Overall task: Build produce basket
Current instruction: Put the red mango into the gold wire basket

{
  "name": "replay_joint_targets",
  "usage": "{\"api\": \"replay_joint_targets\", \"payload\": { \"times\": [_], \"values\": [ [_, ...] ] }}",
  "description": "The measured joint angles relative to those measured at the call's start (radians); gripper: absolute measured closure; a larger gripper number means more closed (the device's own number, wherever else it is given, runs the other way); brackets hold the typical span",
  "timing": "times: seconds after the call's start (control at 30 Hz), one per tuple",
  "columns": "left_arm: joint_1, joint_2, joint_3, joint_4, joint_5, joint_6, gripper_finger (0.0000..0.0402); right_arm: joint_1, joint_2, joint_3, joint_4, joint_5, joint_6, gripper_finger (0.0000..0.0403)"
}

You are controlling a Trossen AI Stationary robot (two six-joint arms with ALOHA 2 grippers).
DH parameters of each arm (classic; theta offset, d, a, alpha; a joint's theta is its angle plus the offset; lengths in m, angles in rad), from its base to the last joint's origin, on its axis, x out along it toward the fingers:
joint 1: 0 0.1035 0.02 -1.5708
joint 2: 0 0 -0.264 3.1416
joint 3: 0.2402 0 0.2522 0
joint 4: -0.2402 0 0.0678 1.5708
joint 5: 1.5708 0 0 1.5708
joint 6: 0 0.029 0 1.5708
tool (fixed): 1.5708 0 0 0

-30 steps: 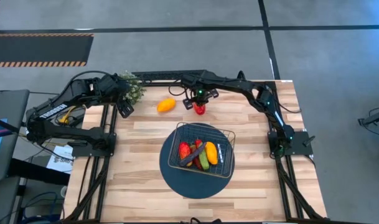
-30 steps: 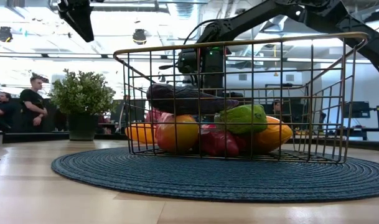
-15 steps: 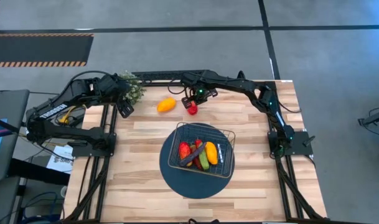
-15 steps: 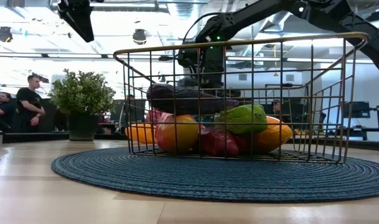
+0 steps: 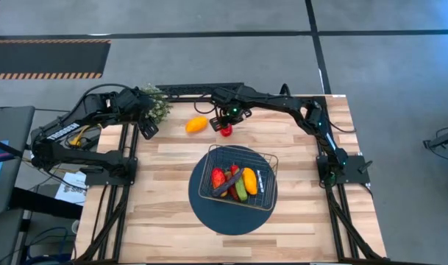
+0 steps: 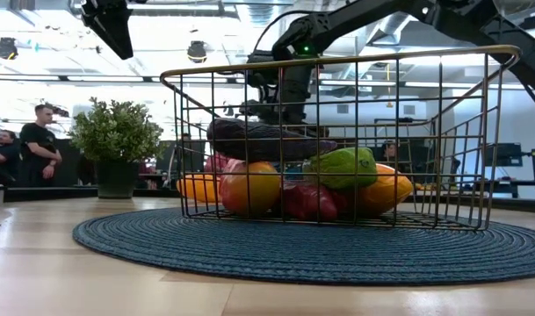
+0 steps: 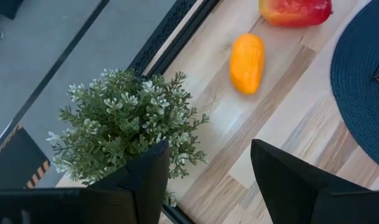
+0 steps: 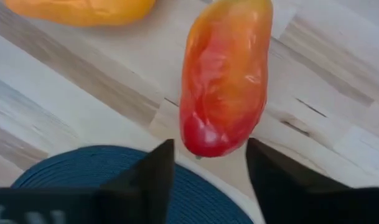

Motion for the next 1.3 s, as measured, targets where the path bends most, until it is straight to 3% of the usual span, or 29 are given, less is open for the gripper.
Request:
{"api": "replay_joint_targets", "payload": {
  "times": [0.2, 0.5, 1.3],
  "values": [
    [0.0, 0.0, 0.0, 0.0, 0.0, 0.0, 0.0189, 0.008, 0.008, -0.005, -0.005, 0.012, 0.026, 0.0109],
    [0.0, 0.0, 0.0, 0.0, 0.0, 0.0, 0.0189, 0.017, 0.009, -0.02, 0.01, 0.012, 0.027, 0.0047],
    [0.0, 0.0, 0.0, 0.001, 0.0, -0.052, 0.0189, -0.022, 0.01, -0.057, 0.075, 0.005, 0.003, 0.0032]
  ]
}}
